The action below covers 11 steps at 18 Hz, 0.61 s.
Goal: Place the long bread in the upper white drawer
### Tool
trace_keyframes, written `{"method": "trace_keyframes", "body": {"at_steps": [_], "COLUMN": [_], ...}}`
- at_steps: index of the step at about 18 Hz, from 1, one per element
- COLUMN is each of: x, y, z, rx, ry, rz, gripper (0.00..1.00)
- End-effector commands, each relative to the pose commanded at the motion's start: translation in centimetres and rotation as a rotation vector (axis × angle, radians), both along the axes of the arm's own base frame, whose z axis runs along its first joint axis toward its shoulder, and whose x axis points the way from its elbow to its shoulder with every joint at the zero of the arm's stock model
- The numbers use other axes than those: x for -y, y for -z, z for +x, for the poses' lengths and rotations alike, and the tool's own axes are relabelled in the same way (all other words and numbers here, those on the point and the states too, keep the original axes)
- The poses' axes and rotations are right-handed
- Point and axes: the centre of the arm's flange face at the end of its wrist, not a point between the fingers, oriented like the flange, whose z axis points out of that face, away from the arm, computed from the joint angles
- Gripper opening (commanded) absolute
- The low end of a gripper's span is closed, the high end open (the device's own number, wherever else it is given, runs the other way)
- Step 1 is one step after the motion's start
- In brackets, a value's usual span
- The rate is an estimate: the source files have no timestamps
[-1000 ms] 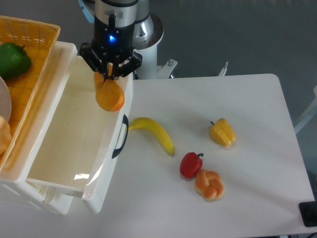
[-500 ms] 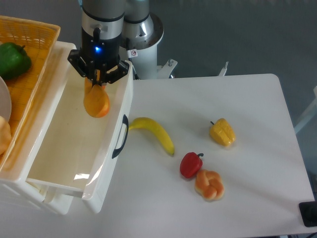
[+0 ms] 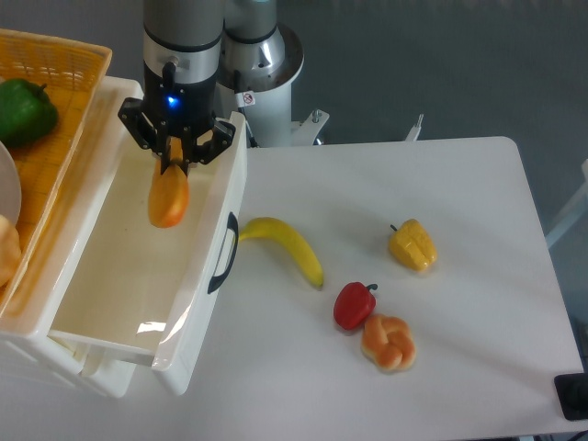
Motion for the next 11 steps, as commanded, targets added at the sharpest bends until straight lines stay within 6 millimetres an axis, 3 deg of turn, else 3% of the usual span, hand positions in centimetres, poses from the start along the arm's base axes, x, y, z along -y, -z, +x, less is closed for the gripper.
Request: {"method": "trace_keyframes", "body": {"at_steps": [8, 11], "x": [-0.2, 0.2], "y": [0.2, 0.1], "z": [-0.2, -1.2], "rx": [0.000, -0.007], "ry": [0.000, -0.001], "rz": [0.000, 0.003], "gripper": [0.50, 0.51]}}
